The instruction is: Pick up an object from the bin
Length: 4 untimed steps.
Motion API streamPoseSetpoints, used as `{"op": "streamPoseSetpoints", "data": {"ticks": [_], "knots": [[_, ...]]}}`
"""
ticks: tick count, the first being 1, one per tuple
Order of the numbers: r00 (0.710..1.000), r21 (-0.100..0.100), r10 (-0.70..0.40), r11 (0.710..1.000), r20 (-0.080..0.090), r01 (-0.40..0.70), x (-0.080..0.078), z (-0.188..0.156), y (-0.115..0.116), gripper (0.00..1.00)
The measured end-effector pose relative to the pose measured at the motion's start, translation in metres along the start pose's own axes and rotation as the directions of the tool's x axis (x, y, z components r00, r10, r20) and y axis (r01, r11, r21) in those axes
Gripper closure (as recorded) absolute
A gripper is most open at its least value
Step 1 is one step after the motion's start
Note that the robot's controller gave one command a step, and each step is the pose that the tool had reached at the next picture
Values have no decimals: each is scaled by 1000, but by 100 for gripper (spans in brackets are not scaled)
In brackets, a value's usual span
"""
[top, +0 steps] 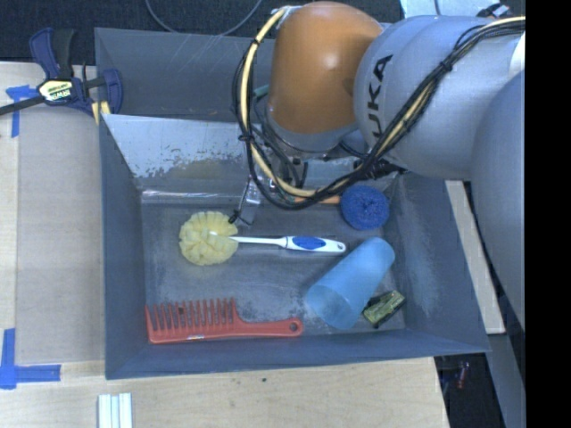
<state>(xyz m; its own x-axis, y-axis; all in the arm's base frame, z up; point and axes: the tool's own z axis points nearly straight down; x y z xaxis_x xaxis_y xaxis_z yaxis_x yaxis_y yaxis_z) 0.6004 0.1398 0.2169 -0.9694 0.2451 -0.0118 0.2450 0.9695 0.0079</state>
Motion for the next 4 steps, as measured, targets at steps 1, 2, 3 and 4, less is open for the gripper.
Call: {"op": "streamPoseSetpoints", "data": {"ticks": [1,2,3,4], "knots": [[973,2,-232,973,-2,232,-1,59,7,0],[1000,-2,-25,1000,7,25,22,44,3,0],[970,2,-243,970,-1,243,10,78,10,0],[998,-1,-61,998,6,61,15,90,7,0]]}}
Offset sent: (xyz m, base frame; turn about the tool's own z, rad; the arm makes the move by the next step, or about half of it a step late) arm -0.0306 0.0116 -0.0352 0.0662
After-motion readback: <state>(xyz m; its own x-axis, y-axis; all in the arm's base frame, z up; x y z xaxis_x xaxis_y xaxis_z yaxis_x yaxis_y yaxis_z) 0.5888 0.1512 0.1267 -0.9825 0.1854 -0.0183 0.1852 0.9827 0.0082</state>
